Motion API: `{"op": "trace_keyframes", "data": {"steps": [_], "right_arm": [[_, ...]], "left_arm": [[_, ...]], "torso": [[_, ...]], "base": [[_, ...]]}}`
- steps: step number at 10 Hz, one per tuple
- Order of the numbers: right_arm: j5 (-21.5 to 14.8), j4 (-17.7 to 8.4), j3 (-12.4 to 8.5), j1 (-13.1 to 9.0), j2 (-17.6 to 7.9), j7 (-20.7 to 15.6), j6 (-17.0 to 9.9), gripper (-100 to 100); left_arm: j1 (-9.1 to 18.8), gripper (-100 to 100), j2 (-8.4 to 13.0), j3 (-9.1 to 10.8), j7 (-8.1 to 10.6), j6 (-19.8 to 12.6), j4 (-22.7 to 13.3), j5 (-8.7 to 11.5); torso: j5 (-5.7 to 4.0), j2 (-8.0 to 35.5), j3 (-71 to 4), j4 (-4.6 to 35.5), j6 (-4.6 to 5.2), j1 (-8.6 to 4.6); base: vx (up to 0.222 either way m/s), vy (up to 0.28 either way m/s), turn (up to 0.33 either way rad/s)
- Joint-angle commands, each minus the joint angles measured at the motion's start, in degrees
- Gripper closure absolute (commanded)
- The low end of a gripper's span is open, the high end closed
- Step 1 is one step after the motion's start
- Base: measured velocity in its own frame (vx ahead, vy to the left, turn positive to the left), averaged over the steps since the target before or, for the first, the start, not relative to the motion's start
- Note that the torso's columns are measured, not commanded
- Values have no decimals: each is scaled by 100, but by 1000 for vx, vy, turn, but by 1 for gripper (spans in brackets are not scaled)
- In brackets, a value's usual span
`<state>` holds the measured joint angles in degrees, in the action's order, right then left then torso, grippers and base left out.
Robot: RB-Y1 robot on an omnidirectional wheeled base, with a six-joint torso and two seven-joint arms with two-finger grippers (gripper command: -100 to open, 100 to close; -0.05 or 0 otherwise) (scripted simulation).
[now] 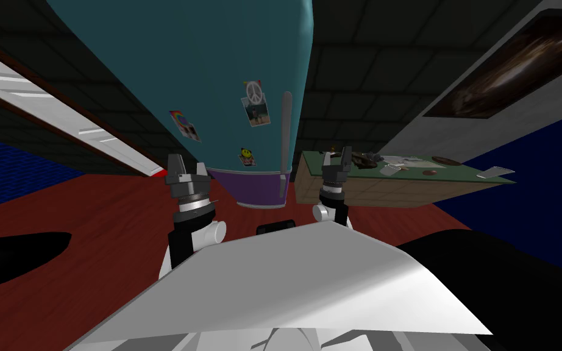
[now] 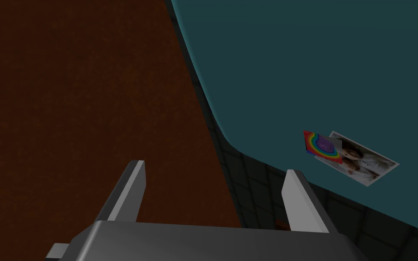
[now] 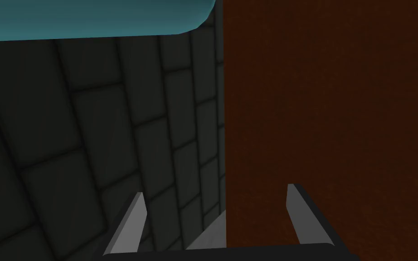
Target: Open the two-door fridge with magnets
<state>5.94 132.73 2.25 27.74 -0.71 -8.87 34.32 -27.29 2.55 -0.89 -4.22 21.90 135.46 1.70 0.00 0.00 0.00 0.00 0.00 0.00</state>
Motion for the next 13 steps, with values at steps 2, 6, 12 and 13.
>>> {"op": "trace_keyframes", "data": {"steps": [2,6,12,13], "right_arm": [[0,0,0,0,0,0,0,0],[0,1,0,0,0,0,0,0],[0,-1,1,1,1,0,0,0],[0,-1,1,1,1,0,0,0]], "left_arm": [[0,0,0,0,0,0,0,0],[0,0,0,0,0,0,1,0],[109,-100,376,-33,-36,220,-386,-63],[136,-100,411,-41,-45,276,-483,-79]], "torso": [[0,597,-1200,600,0,0],[0,2269,-4536,2268,0,0],[-4,4202,-8429,4203,1,-15],[-7,4214,-8457,4219,1,-24]], "base": [[0,0,0],[0,0,0],[13,-31,-16],[44,-116,-25]]}}
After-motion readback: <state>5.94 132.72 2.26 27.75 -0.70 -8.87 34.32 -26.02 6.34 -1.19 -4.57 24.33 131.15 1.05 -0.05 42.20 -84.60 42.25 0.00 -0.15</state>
